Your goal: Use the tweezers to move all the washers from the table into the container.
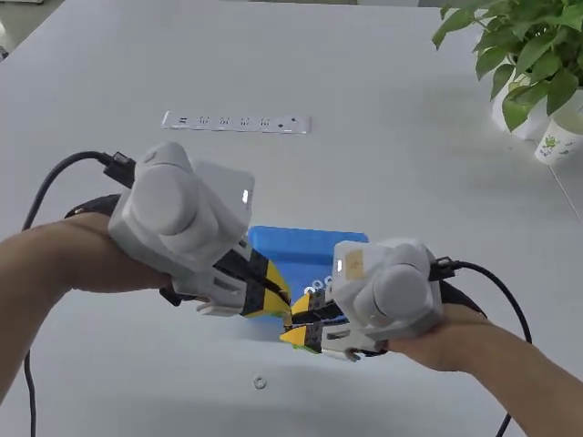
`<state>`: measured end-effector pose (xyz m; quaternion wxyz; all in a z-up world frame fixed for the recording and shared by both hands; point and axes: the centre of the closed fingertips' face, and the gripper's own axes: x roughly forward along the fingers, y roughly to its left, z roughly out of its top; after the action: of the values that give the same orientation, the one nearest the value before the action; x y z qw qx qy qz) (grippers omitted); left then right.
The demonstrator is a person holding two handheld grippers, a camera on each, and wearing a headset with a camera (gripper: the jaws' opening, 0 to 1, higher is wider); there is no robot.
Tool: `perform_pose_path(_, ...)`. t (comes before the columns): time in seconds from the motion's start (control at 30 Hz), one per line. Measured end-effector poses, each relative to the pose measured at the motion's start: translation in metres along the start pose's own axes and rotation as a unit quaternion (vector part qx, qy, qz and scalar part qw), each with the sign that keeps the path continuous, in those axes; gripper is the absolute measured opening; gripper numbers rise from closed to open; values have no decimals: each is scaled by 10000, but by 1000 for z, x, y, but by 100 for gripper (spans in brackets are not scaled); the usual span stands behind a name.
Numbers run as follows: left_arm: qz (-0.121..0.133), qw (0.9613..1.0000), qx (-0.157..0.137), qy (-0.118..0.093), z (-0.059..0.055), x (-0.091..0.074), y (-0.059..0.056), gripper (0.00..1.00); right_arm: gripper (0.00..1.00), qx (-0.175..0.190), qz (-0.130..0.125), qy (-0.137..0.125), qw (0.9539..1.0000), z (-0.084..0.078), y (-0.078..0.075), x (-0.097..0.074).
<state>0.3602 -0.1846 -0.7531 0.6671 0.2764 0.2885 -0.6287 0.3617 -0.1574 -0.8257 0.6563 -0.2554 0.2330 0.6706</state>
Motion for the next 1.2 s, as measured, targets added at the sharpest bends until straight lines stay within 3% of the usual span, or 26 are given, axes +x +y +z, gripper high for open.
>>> perform_pose_path(0.7,-158,9997,-69,167,-24,9,-25,6,11,1,135,-74,9999,-8,28,22)
perform_pose_path(1.2,-63,9995,-213,237,-41,8,-37,6,11,-80,278,-106,9995,-8,42,39)
